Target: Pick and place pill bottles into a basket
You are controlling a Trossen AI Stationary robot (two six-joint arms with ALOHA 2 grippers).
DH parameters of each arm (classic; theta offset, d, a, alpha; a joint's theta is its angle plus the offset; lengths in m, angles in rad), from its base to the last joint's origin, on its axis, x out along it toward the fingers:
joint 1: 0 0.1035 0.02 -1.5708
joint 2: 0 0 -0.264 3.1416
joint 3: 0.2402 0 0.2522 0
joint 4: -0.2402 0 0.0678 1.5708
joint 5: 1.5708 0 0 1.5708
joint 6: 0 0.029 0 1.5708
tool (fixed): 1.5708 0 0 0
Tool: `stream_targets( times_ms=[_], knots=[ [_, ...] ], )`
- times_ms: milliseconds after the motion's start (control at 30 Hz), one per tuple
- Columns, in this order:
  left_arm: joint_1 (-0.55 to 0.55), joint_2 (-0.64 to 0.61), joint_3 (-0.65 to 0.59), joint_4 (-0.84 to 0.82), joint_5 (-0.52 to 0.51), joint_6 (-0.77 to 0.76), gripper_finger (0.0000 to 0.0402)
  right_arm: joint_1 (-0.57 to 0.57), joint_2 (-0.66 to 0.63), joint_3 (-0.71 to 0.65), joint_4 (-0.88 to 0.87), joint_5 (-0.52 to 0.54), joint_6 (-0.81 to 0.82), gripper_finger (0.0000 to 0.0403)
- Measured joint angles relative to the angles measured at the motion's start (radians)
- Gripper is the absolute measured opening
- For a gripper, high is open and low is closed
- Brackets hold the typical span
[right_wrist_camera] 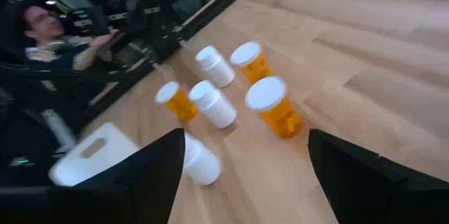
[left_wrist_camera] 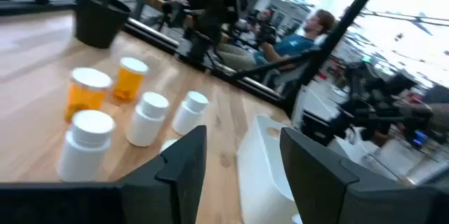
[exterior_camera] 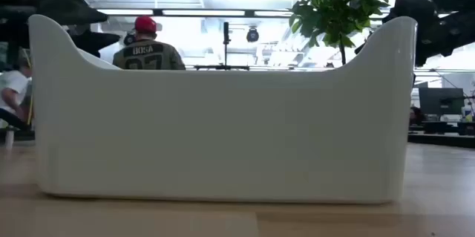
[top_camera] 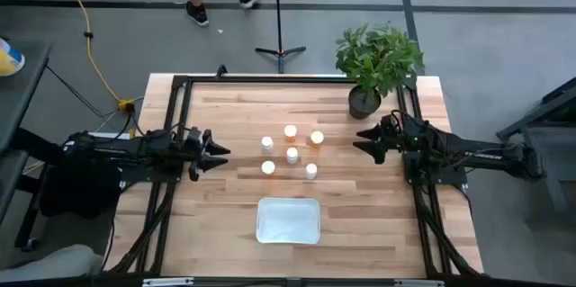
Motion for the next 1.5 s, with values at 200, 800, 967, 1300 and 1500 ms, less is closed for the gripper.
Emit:
stream_targets(
  times_ms=[200, 800, 967, 1300, 1500],
  knots=[
    [0.000, 0.000, 0.000, 0.008, 0.030, -0.003, 0.0216, 0.000, 0.000, 0.000, 0.000, 0.002, 0.005, 0.0293],
    [0.000, 0.005, 0.083, 0.005, -0.306, 0.120, 0.0216, 0.000, 0.001, 0.000, 0.083, 0.043, -0.029, 0.0293],
    [0.000, 0.005, 0.102, 0.010, -0.326, 0.119, 0.0216, 0.000, 0.001, 0.000, 0.120, 0.113, -0.023, 0.0293],
    [0.000, 0.005, 0.105, 0.126, -0.297, 0.095, 0.0216, 0.000, 0.001, 0.000, 0.252, 0.043, 0.024, 0.0293],
    [0.000, 0.006, 0.105, 0.105, -0.271, 0.098, 0.0216, 0.000, 0.001, 0.000, 0.279, -0.007, 0.024, 0.0293]
  ],
)
